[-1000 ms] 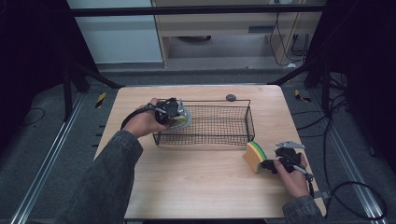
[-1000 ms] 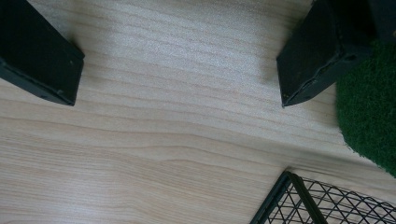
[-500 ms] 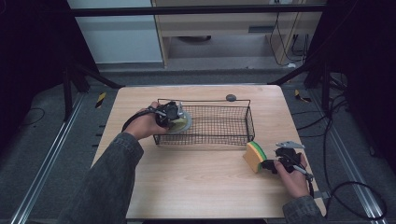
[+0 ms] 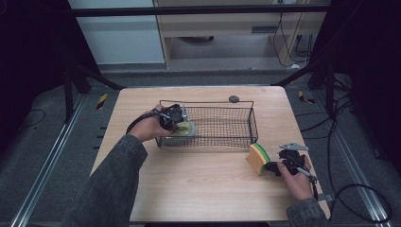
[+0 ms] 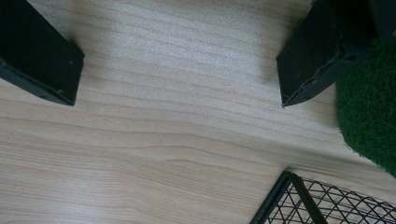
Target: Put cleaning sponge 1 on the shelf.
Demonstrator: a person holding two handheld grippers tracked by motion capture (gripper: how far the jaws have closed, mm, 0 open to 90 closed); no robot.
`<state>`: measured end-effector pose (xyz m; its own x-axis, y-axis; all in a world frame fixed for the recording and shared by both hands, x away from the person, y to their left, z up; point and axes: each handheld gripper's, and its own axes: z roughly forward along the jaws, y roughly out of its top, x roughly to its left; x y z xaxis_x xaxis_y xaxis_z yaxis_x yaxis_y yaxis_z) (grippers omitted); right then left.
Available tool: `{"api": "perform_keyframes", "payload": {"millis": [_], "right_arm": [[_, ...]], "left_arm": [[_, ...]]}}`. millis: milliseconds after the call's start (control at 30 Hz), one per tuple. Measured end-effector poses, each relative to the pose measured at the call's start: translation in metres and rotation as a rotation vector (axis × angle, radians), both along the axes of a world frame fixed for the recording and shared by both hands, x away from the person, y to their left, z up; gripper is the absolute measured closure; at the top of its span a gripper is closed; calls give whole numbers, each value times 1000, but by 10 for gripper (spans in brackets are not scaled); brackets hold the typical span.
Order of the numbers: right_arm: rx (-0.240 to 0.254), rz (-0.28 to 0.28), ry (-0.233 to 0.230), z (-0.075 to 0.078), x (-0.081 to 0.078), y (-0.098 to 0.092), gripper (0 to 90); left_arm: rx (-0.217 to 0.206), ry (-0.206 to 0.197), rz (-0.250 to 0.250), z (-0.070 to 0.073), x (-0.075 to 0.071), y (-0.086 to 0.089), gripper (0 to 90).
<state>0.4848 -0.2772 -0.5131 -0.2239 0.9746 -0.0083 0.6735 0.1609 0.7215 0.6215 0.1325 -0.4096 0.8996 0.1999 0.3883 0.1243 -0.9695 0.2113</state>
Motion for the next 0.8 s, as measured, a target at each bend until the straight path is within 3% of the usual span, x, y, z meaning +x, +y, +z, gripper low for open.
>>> {"api": "perform_keyframes", "payload": {"millis": [167, 367, 600, 800], "right_arm": [[2, 1, 1, 0, 0, 0, 6], [4, 1, 2, 0, 0, 0, 5], [12, -4, 3, 0, 0, 1, 4], [8, 4, 1, 0, 1, 0, 4]], "left_arm": [[-4, 10, 5, 0, -2, -1, 697], [-58, 5, 4, 11, -7, -1, 677], [-111, -60, 33, 23, -9, 2, 659], [-155, -80, 50, 29, -15, 4, 620]]}}
